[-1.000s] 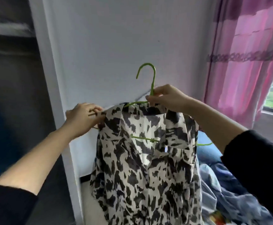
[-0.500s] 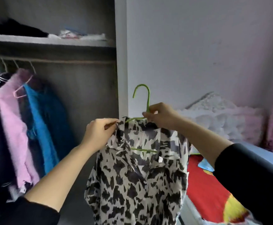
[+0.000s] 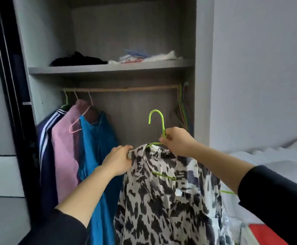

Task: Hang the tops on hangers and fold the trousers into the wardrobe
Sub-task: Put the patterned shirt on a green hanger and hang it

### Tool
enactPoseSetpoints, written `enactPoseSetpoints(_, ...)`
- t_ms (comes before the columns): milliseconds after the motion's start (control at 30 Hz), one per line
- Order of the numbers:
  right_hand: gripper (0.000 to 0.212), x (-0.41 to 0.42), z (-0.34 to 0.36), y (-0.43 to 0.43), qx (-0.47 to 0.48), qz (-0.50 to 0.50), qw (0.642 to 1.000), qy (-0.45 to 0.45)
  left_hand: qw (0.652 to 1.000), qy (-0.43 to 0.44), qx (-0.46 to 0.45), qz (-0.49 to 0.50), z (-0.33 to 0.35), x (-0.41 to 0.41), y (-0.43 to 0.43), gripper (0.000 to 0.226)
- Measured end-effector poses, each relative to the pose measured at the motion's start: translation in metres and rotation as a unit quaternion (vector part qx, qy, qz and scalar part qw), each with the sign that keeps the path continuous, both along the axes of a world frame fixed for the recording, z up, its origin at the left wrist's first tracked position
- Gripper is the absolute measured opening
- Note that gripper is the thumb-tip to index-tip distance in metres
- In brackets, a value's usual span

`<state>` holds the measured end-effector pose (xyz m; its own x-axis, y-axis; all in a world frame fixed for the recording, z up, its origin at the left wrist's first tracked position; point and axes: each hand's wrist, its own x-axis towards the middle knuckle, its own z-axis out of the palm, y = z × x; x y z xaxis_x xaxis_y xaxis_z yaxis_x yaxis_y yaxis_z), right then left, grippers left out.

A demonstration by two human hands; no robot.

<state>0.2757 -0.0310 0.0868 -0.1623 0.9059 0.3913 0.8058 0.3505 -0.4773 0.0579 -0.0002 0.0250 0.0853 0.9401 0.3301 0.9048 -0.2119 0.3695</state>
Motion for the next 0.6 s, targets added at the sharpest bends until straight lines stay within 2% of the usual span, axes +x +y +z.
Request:
enactPoseSetpoints(300,0.021,-0.082,0.047,0.129,0.044,-0.018,0.999,0.023,0.997,0.041,0.032,0.056,0.035,-0.08,0.105,0.056)
enactPoseSetpoints(600,0.02,-0.163,0.07,0.247,0.051,-0.067,0.987,0.136,0.987,0.07,0.138,0.049,0.083,-0.183,0.23,0.052)
